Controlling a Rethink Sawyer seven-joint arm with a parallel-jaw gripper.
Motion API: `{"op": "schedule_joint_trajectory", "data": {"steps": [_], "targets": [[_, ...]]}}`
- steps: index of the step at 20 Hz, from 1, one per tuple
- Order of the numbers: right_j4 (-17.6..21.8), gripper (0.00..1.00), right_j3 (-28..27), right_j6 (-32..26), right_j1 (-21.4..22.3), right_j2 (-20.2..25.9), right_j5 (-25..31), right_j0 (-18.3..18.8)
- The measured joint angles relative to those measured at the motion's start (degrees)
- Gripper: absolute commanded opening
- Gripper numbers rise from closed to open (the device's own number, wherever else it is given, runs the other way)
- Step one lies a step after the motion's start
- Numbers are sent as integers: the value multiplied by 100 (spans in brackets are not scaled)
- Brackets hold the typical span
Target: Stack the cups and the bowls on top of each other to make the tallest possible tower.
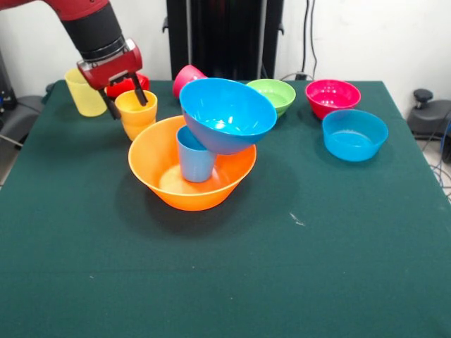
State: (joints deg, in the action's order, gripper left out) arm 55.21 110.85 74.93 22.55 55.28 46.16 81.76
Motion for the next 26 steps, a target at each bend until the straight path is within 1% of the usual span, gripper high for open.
{"op": "schedule_joint_trajectory", "data": {"steps": [7,19,26], "targets": [[21,100,-3,0,-59,-106,1,-11],[39,100,-19,0,-69,-144,1,-25],[40,100,-121,0,-225,-155,1,-64]]}}
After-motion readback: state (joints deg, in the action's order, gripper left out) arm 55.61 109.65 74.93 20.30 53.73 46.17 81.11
